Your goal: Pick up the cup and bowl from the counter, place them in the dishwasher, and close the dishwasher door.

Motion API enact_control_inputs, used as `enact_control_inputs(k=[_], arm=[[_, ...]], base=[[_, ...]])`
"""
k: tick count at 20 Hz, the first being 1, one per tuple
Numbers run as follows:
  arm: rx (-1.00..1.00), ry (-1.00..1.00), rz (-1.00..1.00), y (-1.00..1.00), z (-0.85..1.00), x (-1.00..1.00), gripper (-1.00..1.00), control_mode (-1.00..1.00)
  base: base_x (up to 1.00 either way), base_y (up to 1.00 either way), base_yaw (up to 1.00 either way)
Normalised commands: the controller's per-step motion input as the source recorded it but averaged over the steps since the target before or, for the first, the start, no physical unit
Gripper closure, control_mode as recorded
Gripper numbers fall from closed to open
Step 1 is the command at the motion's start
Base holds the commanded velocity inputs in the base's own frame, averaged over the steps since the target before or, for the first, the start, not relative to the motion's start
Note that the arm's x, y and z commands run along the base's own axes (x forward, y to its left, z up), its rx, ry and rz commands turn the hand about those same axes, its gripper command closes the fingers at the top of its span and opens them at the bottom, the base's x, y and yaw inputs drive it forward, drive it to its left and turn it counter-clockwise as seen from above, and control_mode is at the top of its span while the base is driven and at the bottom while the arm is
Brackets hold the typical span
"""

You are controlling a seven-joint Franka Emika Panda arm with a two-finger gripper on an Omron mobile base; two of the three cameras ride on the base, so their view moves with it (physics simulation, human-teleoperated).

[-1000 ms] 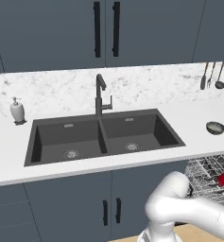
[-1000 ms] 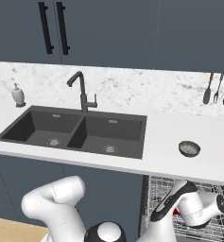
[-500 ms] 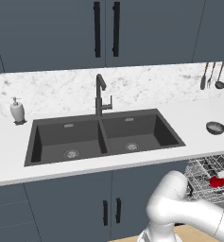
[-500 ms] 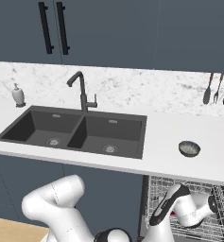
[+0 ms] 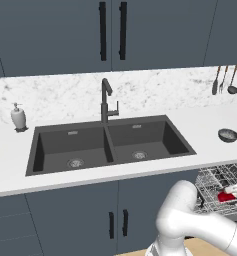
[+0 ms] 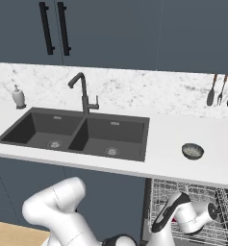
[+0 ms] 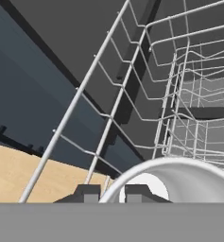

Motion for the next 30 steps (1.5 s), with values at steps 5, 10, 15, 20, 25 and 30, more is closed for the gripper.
enact_control_inputs(k=[5, 10, 15, 20, 25, 30], arm=[[0.0, 0.02, -0.01, 0.01, 0.03, -0.01, -1.0, -1.0], [0.0, 0.0, -0.04, 0.18, 0.44, -0.07, -1.0, -1.0], [0.0, 0.01, -0.02, 0.18, 0.4, -0.02, -1.0, -1.0], [-0.08, 0.11, -0.02, 0.13, 0.07, 0.0, -1.0, -1.0], [0.0, 0.0, -0.05, 0.0, 0.78, -0.54, -1.0, -1.0], [-0.15, 0.16, -0.05, 0.14, 0.97, -0.28, -1.0, -1.0]], base=[[0.0, 0.0, 0.0], [0.0, 0.0, 0.0], [0.0, 0.0, 0.0], [0.0, 0.0, 0.0], [0.0, 0.0, 0.0], [0.0, 0.0, 0.0]])
